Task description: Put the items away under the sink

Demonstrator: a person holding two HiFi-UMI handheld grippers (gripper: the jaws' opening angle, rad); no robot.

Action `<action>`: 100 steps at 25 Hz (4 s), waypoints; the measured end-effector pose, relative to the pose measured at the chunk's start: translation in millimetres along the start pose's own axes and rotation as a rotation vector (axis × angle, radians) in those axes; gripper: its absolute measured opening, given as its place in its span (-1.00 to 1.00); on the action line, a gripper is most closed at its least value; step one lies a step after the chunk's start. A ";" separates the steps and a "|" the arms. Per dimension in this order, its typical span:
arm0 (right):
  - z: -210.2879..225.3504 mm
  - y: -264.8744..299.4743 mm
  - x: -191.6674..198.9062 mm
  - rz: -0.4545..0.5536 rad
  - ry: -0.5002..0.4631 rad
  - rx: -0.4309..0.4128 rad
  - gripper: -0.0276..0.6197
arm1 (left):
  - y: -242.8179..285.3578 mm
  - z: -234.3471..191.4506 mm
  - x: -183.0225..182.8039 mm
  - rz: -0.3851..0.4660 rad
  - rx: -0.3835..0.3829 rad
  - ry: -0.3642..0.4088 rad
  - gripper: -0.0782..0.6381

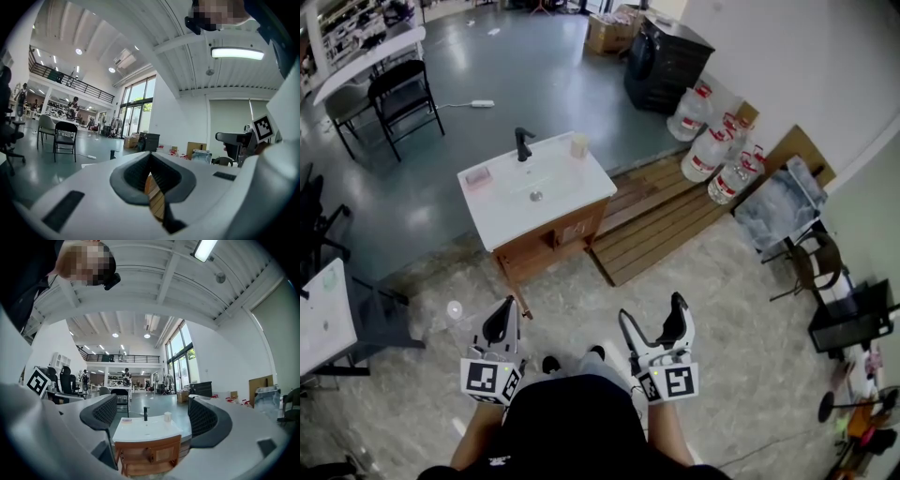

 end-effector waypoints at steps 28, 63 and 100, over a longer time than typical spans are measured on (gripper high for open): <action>104.2 152.6 37.7 -0.019 0.056 -0.152 0.51 | 138.0 -5.3 19.4 -0.005 -0.153 0.003 -0.76; 224.1 441.4 265.3 -0.300 0.167 -0.347 0.50 | 395.8 -42.5 147.4 -0.059 -0.441 0.007 -0.76; 191.2 623.0 454.5 -0.599 -0.046 -0.131 -0.72 | 444.8 -124.7 275.7 -0.263 -0.466 -0.097 -0.76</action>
Point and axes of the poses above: the fingertips, and each gripper's own axes: y forward along the fingers, z to its right, x out of its underside, the point moved 6 cm from there along -y, backward along the fingers, and after that the axes turned 6 degrees about z, right-handed, at the moved point
